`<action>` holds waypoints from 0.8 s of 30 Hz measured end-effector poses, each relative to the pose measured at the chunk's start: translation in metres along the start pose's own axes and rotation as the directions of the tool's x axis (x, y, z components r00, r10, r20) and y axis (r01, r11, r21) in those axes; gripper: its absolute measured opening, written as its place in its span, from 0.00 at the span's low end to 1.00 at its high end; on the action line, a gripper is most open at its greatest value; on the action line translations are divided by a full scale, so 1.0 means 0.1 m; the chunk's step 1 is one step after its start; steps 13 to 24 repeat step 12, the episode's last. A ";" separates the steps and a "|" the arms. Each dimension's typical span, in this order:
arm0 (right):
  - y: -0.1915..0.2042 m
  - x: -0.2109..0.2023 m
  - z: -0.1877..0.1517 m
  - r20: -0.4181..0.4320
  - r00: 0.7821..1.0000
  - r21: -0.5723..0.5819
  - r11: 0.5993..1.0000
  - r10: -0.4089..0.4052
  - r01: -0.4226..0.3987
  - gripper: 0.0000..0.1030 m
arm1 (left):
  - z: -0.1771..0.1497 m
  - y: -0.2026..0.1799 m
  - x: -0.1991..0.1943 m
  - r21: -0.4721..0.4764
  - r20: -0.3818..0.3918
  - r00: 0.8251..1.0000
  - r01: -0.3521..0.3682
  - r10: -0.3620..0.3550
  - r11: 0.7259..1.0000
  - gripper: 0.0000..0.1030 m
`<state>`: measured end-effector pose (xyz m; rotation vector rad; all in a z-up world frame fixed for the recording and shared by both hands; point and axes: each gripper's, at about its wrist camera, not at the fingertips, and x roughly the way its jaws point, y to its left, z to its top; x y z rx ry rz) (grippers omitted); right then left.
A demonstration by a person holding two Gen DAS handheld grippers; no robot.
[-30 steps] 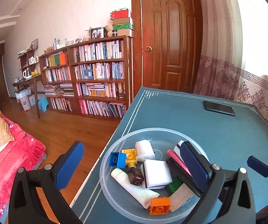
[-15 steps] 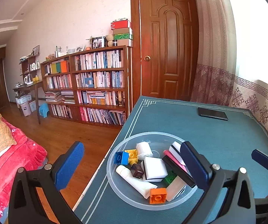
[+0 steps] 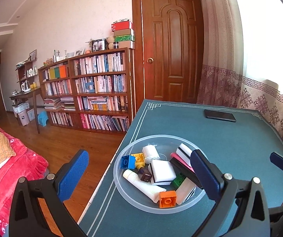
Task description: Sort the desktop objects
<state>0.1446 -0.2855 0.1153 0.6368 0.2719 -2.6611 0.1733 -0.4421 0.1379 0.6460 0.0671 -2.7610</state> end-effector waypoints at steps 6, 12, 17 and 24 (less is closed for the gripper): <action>0.17 0.03 -0.06 -0.014 1.000 -0.052 0.998 0.028 -0.028 1.00 | -0.09 -0.04 0.04 0.039 -0.020 1.000 -0.015 0.015 0.999 1.00; 0.27 0.03 -0.10 -0.035 0.996 -0.084 0.993 0.077 -0.080 1.00 | -0.15 0.02 0.06 0.030 -0.042 0.999 -0.027 0.028 0.999 1.00; 0.27 0.03 -0.10 -0.035 0.996 -0.084 0.993 0.077 -0.080 1.00 | -0.15 0.02 0.06 0.030 -0.042 0.999 -0.027 0.028 0.999 1.00; 0.27 0.03 -0.10 -0.035 0.996 -0.084 0.993 0.077 -0.080 1.00 | -0.15 0.02 0.06 0.030 -0.042 0.999 -0.027 0.028 0.999 1.00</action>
